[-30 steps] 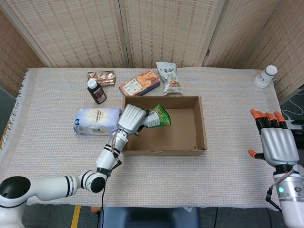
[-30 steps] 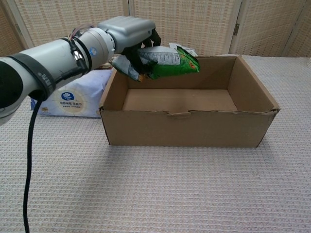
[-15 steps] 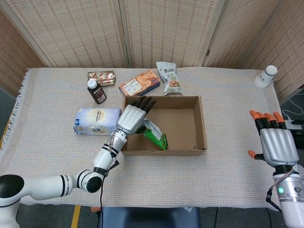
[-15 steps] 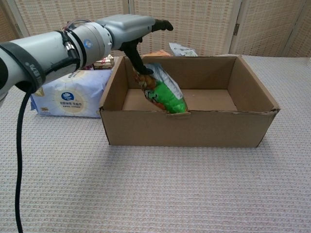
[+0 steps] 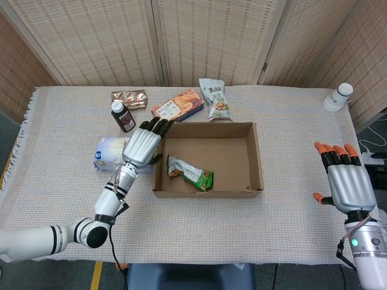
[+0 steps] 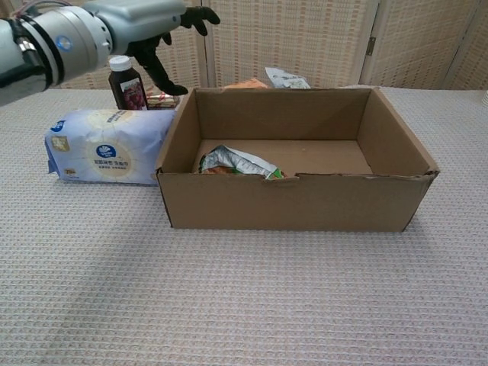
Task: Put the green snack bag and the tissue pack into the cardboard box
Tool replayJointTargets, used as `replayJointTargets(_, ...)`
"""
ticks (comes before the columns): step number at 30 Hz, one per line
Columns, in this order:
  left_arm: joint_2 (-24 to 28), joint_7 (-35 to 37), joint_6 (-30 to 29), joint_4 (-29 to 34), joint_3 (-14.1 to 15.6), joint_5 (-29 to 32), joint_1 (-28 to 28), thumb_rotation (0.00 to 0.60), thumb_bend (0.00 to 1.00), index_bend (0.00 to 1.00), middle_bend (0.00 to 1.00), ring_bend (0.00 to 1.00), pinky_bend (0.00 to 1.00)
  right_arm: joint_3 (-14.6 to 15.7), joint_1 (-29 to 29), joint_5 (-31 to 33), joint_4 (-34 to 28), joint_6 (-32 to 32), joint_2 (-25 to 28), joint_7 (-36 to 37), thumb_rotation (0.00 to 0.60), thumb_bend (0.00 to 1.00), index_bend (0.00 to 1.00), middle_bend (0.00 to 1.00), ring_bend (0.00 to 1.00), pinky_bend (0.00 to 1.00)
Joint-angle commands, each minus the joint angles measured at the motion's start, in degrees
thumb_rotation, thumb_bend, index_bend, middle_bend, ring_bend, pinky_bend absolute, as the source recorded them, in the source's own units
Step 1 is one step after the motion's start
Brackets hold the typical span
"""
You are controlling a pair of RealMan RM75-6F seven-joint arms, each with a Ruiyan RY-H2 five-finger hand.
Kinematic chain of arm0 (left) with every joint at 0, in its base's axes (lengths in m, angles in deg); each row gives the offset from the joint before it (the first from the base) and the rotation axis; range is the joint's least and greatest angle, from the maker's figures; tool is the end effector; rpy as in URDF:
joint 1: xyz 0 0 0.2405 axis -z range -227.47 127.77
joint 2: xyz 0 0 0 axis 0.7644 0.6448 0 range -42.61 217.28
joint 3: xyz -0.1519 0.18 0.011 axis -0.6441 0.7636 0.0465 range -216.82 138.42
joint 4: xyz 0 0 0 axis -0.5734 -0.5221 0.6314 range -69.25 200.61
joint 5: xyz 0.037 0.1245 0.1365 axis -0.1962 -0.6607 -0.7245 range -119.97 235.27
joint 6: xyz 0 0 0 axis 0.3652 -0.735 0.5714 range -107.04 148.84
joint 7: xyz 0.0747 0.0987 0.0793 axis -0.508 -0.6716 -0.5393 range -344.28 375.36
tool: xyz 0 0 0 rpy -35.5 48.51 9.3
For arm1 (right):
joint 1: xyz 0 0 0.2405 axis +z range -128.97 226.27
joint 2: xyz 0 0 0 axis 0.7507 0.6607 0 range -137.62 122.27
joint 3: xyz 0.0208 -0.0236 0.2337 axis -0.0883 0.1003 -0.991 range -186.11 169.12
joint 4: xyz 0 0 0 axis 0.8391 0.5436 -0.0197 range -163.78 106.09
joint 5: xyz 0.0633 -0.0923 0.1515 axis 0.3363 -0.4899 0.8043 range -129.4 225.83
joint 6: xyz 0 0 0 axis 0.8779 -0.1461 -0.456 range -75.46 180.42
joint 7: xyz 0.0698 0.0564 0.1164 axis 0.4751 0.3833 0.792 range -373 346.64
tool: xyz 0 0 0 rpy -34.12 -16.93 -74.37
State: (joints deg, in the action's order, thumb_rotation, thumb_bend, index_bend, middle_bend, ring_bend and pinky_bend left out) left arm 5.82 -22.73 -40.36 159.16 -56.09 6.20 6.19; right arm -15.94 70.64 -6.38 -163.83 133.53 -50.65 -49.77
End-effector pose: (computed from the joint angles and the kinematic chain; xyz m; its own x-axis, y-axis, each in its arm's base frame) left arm -0.0408 0.3702 0.0644 0.5575 -0.0260 0.8298 0.7488 -0.4160 -0.5161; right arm -0.1682 -0.2237 0.2165 0.5684 -0.1291 0.8125 -0.8112 0.0772 0.5797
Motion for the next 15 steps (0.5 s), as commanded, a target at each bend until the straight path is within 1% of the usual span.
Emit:
replayJointTargets(1,6.13,-0.71,-1.73,4.83,2.39,1.05,-3.75,0.6,0.24,0.03,0.12,0.09,0.24,0.08,0.06,-0.1,0.0,-0.05,-0.18,-0.14,0.6,0.06,0.07,0.11,0.0,0.07)
replayJointTargets(4,9.34,-0.06,-0.81,5.84,4.32,1.06,-5.48,0.6,0.23,0.01,0.11,0.08,0.23,0.15,0.1,-0.46,0.0,0.11,-0.54,-0.42,0.6,0.06,0.07,0.11,0.0,0.07)
replayJointTargets(8,12.66,0.98,4.1,4.59,7.3,0.73,-6.08,0.6,0.2,0.0,0.01,0.0,0.17,0.43,0.14,-0.74,0.0,0.38,-1.28,-1.26,0.6,0.06,0.07,0.11,0.0,0.07)
replayJointTargets(11,12.95,2.57,6.93,1.17,8.84,-1.4,-6.06,0.6,0.2,0.0,0.0,0.0,0.15,0.59,0.28,-0.4,0.0,0.53,-1.84,-2.08,0.6,0.06,0.07,0.11,0.0,0.07)
replayJointTargets(15,12.21,5.02,10.02,-3.01,9.51,-2.68,-5.57,0.6,0.2,0.0,0.0,0.0,0.14,0.49,0.6,0.75,0.0,0.9,-2.41,-3.07,0.6,0.06,0.07,0.11,0.0,0.07)
